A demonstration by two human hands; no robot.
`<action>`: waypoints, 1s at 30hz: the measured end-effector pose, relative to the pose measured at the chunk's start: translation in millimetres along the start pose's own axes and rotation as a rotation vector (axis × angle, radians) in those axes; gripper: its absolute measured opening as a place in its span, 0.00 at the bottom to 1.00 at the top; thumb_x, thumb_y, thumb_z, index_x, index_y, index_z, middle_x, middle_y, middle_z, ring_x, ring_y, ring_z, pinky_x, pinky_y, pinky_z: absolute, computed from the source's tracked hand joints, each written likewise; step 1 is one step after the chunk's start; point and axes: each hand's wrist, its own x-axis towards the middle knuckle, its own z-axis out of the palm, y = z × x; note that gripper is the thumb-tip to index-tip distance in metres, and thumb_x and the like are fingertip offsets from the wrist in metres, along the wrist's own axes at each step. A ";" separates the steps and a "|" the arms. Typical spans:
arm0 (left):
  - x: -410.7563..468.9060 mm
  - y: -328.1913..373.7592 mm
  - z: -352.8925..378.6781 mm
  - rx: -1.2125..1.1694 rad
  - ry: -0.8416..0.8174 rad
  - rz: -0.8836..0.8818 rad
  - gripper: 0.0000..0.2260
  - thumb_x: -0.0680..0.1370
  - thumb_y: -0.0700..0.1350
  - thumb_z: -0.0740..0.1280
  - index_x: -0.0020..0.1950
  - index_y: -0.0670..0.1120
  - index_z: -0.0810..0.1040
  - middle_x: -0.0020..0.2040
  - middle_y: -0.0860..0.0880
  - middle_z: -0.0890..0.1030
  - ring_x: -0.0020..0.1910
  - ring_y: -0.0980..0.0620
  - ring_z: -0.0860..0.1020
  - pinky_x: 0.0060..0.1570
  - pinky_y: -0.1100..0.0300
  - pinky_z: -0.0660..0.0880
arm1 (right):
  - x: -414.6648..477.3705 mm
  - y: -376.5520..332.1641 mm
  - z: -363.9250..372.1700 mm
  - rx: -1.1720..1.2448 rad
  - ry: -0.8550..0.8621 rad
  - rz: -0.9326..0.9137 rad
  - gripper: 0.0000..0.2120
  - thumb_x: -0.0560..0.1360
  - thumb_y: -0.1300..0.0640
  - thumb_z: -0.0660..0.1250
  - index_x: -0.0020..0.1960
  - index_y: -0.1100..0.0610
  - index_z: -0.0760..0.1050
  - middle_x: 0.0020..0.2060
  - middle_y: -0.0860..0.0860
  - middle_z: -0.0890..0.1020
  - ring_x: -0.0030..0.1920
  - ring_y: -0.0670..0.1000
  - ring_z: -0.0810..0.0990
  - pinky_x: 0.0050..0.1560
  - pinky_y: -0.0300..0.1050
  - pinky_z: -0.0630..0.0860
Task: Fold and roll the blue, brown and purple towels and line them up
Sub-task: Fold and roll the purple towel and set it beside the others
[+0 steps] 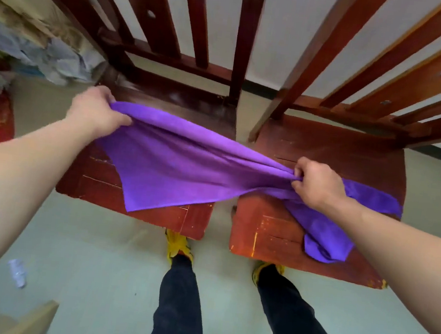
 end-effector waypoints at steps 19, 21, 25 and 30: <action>-24.0 -110.2 125.1 -0.501 -0.528 -0.603 0.08 0.72 0.44 0.71 0.40 0.41 0.75 0.32 0.42 0.81 0.27 0.47 0.81 0.28 0.60 0.74 | -3.7 -147.4 100.8 1.216 -0.002 0.983 0.14 0.73 0.48 0.72 0.38 0.53 0.70 0.29 0.51 0.75 0.23 0.46 0.76 0.25 0.38 0.68; -12.0 -125.3 114.6 -0.545 -0.428 -0.628 0.08 0.70 0.45 0.71 0.44 0.41 0.77 0.34 0.42 0.82 0.29 0.47 0.82 0.26 0.60 0.74 | -0.1 -151.0 99.2 1.317 0.123 1.029 0.08 0.75 0.58 0.70 0.40 0.55 0.72 0.33 0.52 0.78 0.24 0.45 0.78 0.24 0.37 0.70; 15.8 -159.1 82.7 -0.527 -0.271 -0.622 0.11 0.72 0.43 0.70 0.51 0.43 0.74 0.38 0.41 0.80 0.24 0.50 0.80 0.24 0.62 0.72 | 1.5 -178.0 97.1 1.417 0.123 1.014 0.08 0.74 0.67 0.68 0.41 0.55 0.74 0.33 0.53 0.78 0.18 0.41 0.75 0.19 0.31 0.68; 33.6 -180.0 53.2 -0.349 -0.115 -0.566 0.06 0.70 0.39 0.70 0.41 0.43 0.73 0.36 0.39 0.78 0.27 0.45 0.80 0.37 0.52 0.77 | -21.5 -220.2 122.4 1.330 -0.085 0.906 0.09 0.73 0.65 0.69 0.41 0.54 0.73 0.32 0.50 0.79 0.24 0.42 0.77 0.22 0.33 0.70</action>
